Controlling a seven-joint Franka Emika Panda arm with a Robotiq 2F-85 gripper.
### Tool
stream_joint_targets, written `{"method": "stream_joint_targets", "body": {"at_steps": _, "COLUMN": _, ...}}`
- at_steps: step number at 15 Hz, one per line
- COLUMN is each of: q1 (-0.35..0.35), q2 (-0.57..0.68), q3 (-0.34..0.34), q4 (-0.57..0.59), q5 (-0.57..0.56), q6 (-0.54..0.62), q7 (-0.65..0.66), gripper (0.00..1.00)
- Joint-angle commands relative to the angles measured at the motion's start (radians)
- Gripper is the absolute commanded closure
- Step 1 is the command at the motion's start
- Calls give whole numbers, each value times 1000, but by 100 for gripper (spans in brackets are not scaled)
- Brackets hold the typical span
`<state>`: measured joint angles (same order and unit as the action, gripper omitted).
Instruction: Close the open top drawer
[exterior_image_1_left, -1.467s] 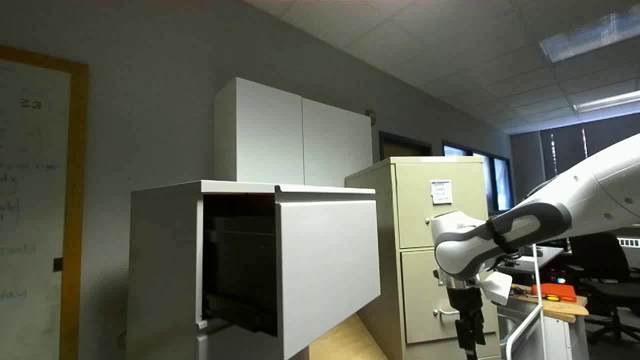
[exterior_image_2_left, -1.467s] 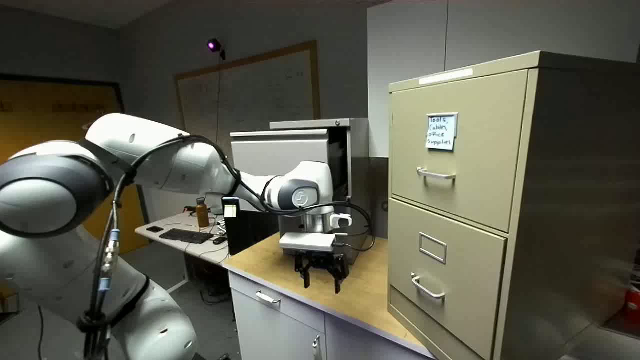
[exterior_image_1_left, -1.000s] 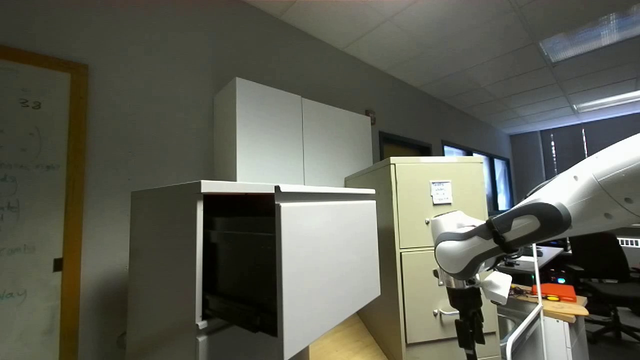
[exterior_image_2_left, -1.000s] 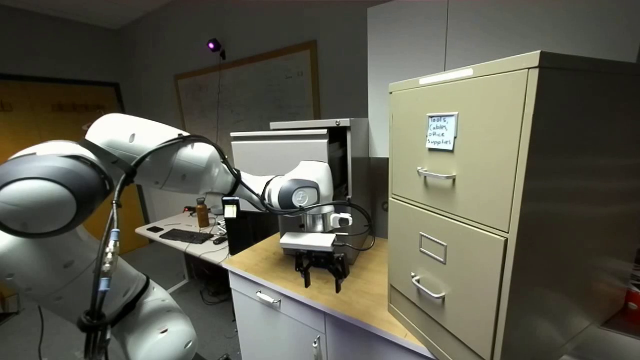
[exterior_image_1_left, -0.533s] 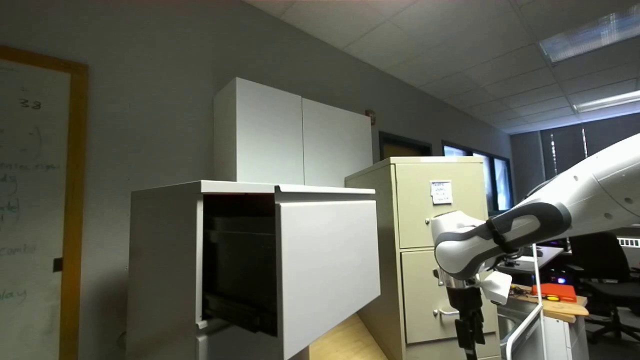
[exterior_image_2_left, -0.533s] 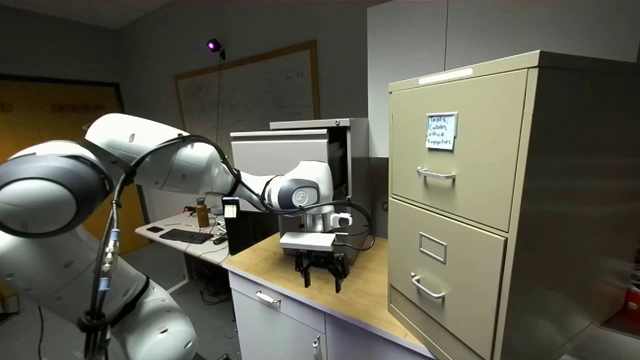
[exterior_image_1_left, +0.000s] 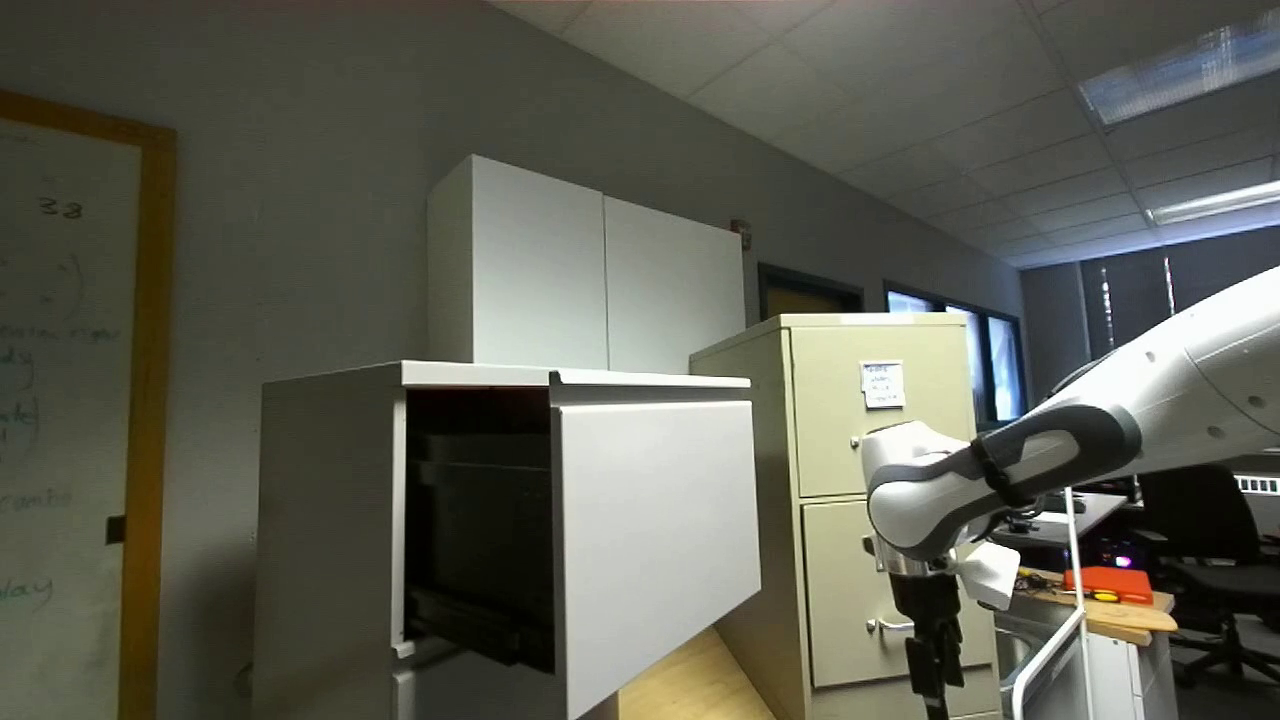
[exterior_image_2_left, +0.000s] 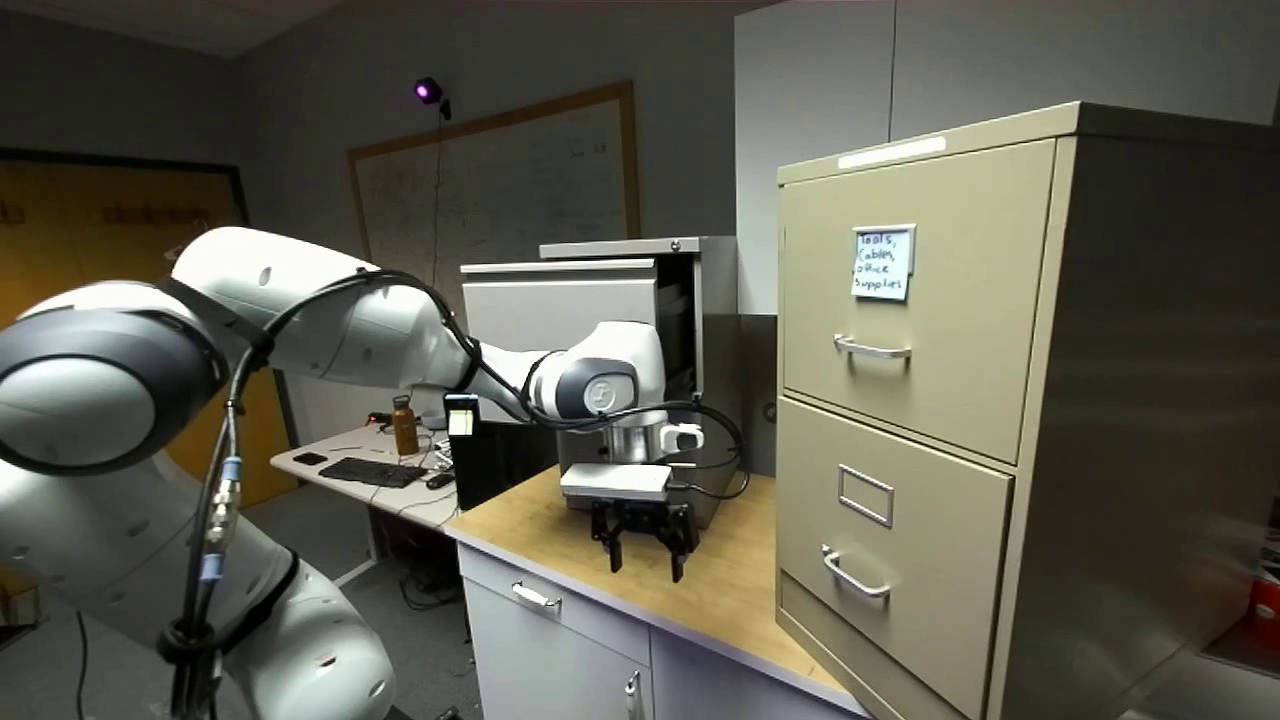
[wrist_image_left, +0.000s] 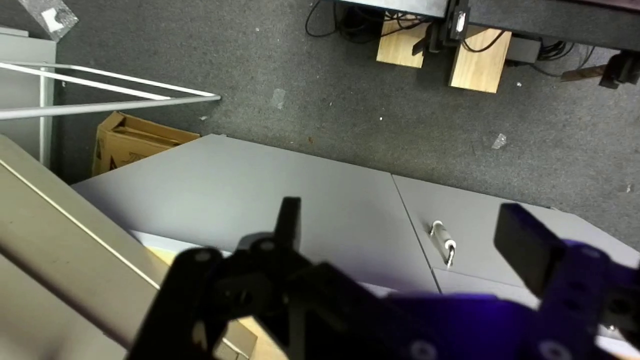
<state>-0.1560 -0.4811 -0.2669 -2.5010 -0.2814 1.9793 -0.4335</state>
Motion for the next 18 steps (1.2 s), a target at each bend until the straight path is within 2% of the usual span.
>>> {"method": "stream_joint_targets", "body": {"at_steps": 1, "q1": 18, "q2": -36, "q3": 21, "q4": 9, "q5": 26, "q6": 21, "q7": 6, "gripper": 0}}
{"method": "stream_joint_targets", "body": {"at_steps": 6, "q1": 58, "q2": -122, "q3": 56, "q4": 38, "q5": 64, "q6": 50, "q7": 9, "gripper": 0}}
{"method": "stream_joint_targets", "body": {"at_steps": 7, "q1": 67, "q2": -144, "q3": 61, "q4": 45, "q5": 74, "q6": 56, "q7": 9, "gripper": 21}}
{"method": "stream_joint_targets", "body": {"at_steps": 9, "q1": 86, "q2": -185, "q3": 74, "q4": 59, "q5": 89, "q6": 72, "q7": 15, "gripper": 32}}
{"method": "stream_joint_targets", "body": {"at_steps": 13, "q1": 135, "q2": -267, "q3": 83, "q4": 80, "q5": 141, "q6": 130, "q7": 20, "gripper": 64}}
{"method": "stream_joint_targets", "body": {"at_steps": 16, "q1": 172, "q2": -318, "q3": 82, "q4": 69, "q5": 200, "q6": 231, "q7": 42, "gripper": 87}}
{"method": "stream_joint_targets", "body": {"at_steps": 18, "q1": 191, "q2": -344, "q3": 86, "q4": 53, "q5": 236, "q6": 303, "q7": 63, "gripper": 94}}
